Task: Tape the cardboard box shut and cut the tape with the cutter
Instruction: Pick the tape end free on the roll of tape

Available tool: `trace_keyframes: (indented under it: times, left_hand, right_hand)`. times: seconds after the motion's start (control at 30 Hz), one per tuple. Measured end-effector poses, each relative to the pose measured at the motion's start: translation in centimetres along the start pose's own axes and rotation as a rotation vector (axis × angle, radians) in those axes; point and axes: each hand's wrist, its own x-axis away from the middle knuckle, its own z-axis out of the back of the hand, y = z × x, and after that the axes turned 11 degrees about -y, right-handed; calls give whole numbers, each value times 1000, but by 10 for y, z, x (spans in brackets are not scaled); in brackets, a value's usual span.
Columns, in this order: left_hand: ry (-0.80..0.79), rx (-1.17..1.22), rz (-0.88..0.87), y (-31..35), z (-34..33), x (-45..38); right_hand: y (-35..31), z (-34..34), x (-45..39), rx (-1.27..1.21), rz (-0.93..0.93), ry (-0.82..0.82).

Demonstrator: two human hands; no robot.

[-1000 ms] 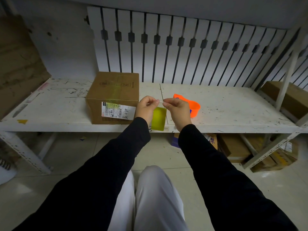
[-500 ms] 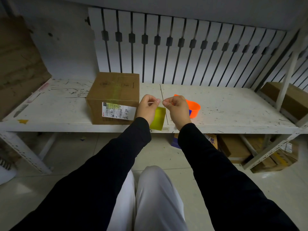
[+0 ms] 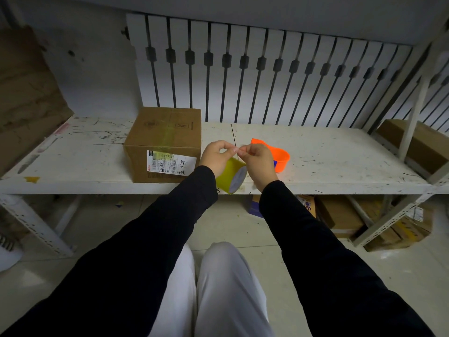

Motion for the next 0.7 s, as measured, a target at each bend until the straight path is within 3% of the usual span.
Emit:
trace_keyframes:
  times: [0.4,0.7]
  left_hand:
    - [1,-3,103,9,10,6]
    - [13,95,126,5,10,9]
  right_hand:
    - [2,11,2,-70,-105,-25]
    - [6,8,2,-24,-22,-119]
